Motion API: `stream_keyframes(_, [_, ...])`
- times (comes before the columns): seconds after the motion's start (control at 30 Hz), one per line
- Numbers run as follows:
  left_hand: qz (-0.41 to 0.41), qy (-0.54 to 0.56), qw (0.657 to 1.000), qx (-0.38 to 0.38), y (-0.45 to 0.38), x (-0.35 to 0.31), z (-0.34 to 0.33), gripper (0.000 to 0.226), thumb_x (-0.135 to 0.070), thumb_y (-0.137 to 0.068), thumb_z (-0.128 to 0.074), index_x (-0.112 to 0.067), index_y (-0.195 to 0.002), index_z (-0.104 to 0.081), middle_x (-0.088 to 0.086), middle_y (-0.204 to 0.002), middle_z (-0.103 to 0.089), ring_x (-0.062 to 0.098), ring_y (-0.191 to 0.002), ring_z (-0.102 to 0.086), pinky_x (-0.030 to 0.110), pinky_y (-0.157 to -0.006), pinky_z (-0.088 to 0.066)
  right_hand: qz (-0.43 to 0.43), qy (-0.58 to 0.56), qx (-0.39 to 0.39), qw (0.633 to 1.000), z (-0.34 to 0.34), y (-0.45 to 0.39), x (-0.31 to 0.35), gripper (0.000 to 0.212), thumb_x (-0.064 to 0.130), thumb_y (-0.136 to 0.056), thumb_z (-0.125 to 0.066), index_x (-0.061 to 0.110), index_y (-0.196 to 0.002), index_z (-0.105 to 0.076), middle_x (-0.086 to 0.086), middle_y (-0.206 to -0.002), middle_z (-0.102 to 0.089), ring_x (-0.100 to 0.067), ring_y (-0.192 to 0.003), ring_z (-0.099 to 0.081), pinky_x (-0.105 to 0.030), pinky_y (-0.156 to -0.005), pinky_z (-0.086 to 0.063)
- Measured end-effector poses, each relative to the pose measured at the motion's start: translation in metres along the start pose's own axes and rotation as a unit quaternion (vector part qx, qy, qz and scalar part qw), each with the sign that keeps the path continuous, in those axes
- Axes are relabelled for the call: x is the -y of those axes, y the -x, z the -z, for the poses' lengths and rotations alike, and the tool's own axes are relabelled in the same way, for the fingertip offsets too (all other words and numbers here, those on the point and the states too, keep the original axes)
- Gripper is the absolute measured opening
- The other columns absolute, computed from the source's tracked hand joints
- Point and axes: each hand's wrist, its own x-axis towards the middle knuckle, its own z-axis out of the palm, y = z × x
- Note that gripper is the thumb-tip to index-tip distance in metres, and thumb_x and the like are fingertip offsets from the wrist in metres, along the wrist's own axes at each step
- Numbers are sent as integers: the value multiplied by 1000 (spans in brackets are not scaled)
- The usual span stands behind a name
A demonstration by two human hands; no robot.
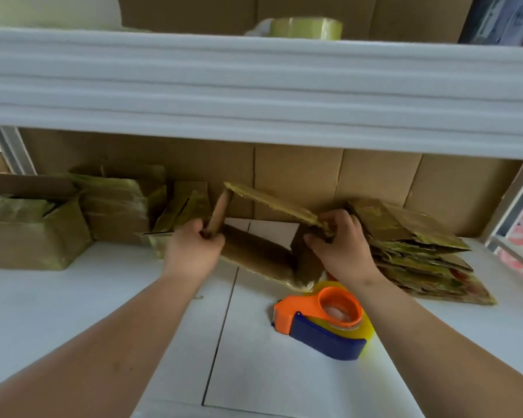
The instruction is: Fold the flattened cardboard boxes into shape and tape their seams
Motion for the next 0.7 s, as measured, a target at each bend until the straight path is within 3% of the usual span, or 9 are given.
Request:
stream_keyframes(0.1, [-9, 37, 999, -32, 15, -10, 17, 31, -38, -99, -54, -9, -90, -60, 16, -83, -64, 31, -78, -65, 44, -73, -58, 46, -11, 12, 999, -2, 12, 14, 31, 10, -94, -58, 20, -123, -53, 4, -112, -41, -14, -96, -46, -22, -81, -34])
stream_keyframes(0.17, [-4, 52, 997, -55, 21, -11, 32, 30, -36, -99, -54, -8, -92, -63, 17, -87, -66, 34, -81, -67, 53, -79, -58, 52, -29, 8, 998, 0, 19, 19, 30, 6, -96, -52, 20, -122, -56, 3, -111, -44, -13, -96, -45, -22, -83, -34])
stream_keyframes(0.3, [-14, 46, 996, -73, 37, -9, 63, 16, -26, -97, -55, -17, -88, -63, 12, -87, -67, 32, -81, -66, 51, -78, -59, 37, -63, -2, 997, 6, 30, 28, 20, 13, -99, -49, 23, -112, -61, -2, -109, -54, -19, -95, -54, -23, -74, -39])
stream_keyframes(0.43, [-8, 19, 998, -67, 53, -6, 88, 31, -36, -98, -52, -14, -82, -66, 12, -78, -65, 32, -78, -63, 43, -74, -54, 12, -75, -5, 997, 8, 40, 48, 15, 24, -101, -48, 20, -105, -63, -8, -106, -61, -19, -84, -57, -23, -61, -38])
stream_keyframes(0.57, [35, 41, 998, -31, 63, 2, 117, 31, -37, -97, -54, -16, -78, -68, 16, -82, -69, 34, -83, -67, 51, -83, -58, 3, -95, -10, 995, 4, 57, 73, 23, 24, -102, -48, 15, -116, -63, -6, -104, -61, -20, -85, -55, -28, -65, -39])
stream_keyframes(0.7, [65, 57, 996, -23, 69, 16, 149, 30, -33, -97, -57, -12, -80, -70, 12, -72, -68, 34, -82, -70, 49, -83, -59, -10, -108, -14, 994, -5, 76, 98, 30, 26, -103, -50, 14, -128, -61, -2, -105, -59, -18, -93, -53, -27, -77, -39])
